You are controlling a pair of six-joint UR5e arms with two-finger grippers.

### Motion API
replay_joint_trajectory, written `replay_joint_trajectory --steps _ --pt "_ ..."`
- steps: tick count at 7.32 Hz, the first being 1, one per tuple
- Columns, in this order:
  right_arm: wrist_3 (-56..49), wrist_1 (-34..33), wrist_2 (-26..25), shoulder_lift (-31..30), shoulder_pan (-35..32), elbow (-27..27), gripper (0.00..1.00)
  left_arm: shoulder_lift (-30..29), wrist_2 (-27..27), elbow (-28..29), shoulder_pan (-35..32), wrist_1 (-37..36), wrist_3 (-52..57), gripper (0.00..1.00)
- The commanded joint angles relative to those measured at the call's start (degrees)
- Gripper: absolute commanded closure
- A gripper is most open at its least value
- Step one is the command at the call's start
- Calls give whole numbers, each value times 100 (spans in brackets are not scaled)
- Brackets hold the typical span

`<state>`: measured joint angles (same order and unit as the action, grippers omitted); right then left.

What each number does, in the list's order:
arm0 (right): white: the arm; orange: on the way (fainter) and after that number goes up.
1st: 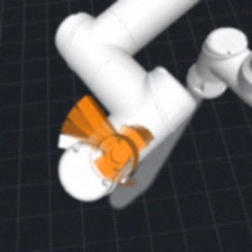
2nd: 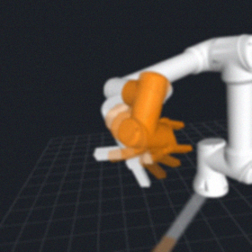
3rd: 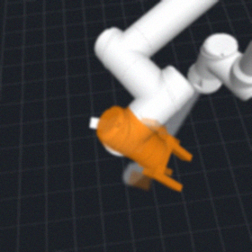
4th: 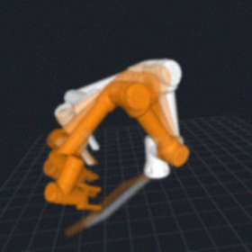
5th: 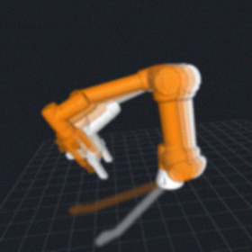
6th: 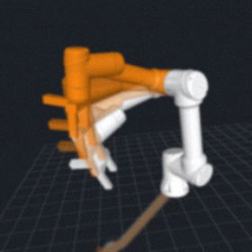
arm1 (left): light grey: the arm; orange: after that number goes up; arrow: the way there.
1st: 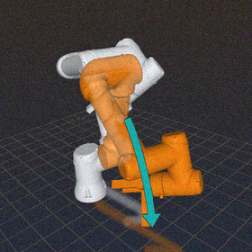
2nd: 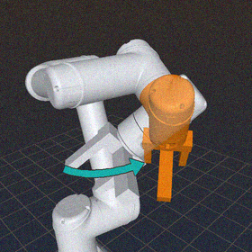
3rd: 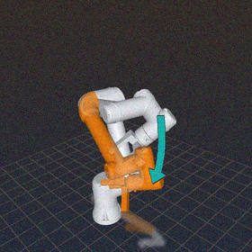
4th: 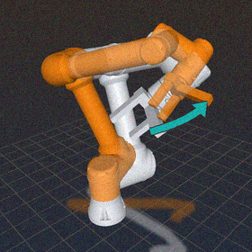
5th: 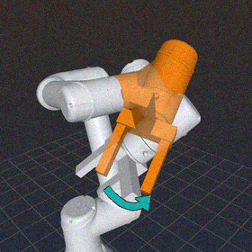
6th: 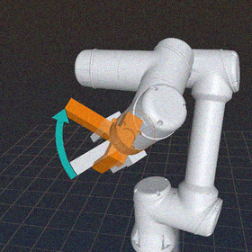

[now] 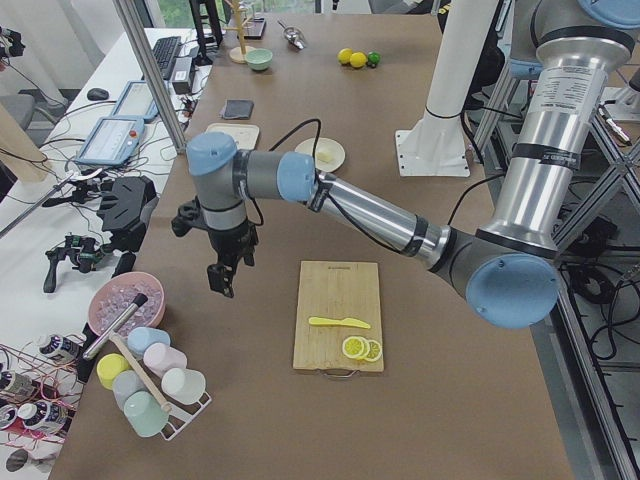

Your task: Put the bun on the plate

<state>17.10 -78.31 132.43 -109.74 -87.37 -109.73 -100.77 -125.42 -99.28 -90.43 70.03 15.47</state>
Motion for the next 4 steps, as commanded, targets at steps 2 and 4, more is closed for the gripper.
replay_joint_trajectory --steps 2,4 --pt "4 0 -7 23 0 48 0 1594 -826 261 -370 1880 -618 2" --pt "4 0 -7 23 0 48 0 1586 -818 278 -362 1891 -870 2"
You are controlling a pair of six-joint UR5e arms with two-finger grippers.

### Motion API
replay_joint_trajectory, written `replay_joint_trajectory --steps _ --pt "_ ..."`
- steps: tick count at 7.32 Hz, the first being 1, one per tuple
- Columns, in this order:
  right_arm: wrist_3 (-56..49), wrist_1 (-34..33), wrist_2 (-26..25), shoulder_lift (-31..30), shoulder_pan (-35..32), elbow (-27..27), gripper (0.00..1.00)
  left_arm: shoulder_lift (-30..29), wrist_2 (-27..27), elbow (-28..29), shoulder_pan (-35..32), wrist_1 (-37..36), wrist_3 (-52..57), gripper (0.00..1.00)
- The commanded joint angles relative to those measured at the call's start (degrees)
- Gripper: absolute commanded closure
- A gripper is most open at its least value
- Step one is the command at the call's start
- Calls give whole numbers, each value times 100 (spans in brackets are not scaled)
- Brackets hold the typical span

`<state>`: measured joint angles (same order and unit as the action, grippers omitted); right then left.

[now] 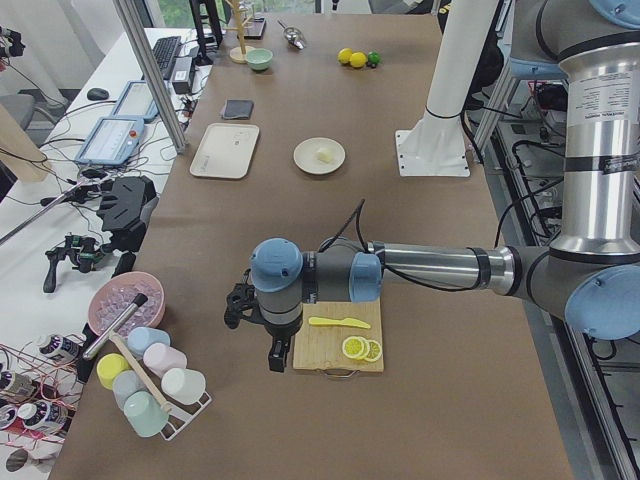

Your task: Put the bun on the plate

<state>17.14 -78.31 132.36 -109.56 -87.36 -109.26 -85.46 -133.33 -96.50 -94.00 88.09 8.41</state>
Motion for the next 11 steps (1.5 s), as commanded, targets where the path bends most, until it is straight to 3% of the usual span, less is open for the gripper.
replay_joint_trajectory --steps 1,5,7,11 --pt "0 -9 0 5 0 10 0 56 -26 87 -4 94 -173 2" --pt "0 -9 0 5 9 98 0 47 26 211 -4 147 -156 2" --pt "9 0 26 5 9 98 0 161 27 394 -4 776 -182 2" --pt "0 710 26 -3 9 484 0 170 18 606 -4 1061 -217 2"
